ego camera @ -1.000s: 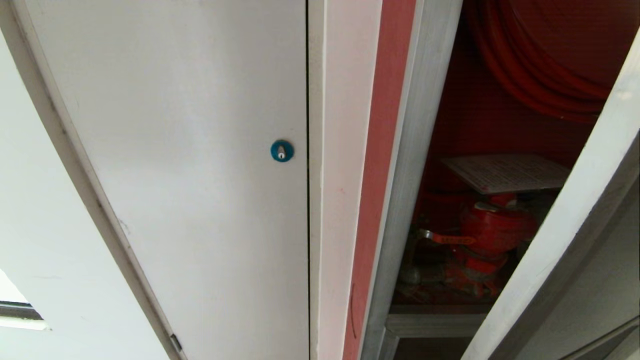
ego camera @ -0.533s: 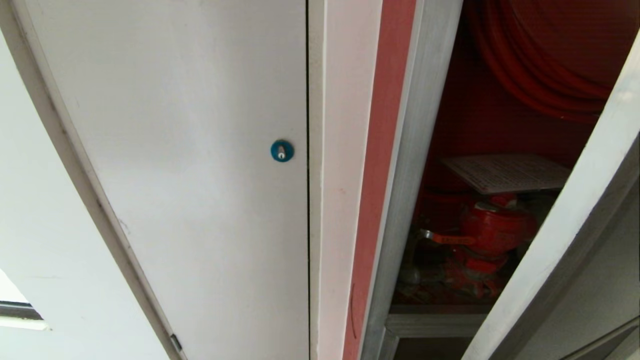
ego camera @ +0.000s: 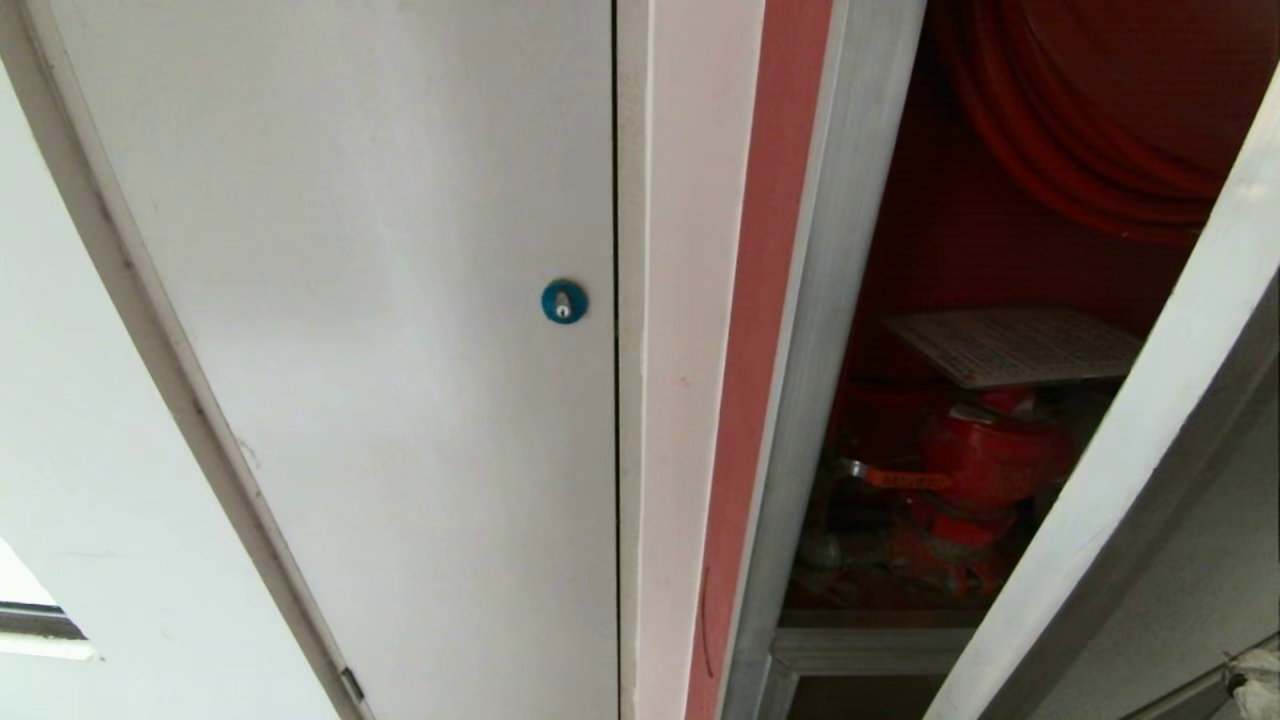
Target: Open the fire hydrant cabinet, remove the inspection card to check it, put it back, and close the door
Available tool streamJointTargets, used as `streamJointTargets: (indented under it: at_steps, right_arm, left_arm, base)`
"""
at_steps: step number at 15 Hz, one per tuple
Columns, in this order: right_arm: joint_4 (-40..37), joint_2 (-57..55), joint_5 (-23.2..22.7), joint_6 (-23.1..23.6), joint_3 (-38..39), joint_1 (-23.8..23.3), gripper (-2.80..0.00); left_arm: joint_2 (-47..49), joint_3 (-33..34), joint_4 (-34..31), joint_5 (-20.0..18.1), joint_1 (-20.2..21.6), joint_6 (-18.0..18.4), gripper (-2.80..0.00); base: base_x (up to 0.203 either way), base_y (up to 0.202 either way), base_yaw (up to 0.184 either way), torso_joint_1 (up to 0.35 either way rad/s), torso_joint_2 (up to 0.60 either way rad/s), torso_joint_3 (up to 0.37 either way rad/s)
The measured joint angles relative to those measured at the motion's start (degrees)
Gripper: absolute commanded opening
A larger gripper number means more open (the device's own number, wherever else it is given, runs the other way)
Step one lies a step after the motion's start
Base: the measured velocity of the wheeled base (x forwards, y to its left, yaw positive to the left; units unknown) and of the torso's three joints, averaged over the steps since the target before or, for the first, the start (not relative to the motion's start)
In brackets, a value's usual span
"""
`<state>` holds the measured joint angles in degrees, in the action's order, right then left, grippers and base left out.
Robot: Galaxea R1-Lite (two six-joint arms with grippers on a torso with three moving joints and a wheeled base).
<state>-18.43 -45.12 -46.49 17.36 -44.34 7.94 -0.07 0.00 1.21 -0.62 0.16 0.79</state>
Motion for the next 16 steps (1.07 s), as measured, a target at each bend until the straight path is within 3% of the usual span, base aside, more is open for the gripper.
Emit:
streamJointTargets:
  at_steps: [3, 11, 16]
  right_arm:
    - [2.5, -4.1, 0.0, -0.1, -1.3, 3.4, -2.8]
    - [13.8, -12.4, 0.6, -0.9, -1.7, 5.5, -2.8]
    - [21.1, -18.0, 5.9, -3.6, -3.3, 8.6, -2.8]
  left_arm:
    - [0.0, 0.0, 0.0, 0.0, 0.0, 0.0, -2.8]
    - [0.0, 0.0, 0.0, 0.0, 0.0, 0.0, -2.8]
    - [0.0, 0.0, 0.0, 0.0, 0.0, 0.0, -2.8]
  base:
    - [0.0, 0.0, 0.0, 0.0, 0.0, 0.0]
    - [0.0, 0.0, 0.0, 0.0, 0.0, 0.0]
    - [0.0, 0.0, 0.0, 0.0, 0.0, 0.0]
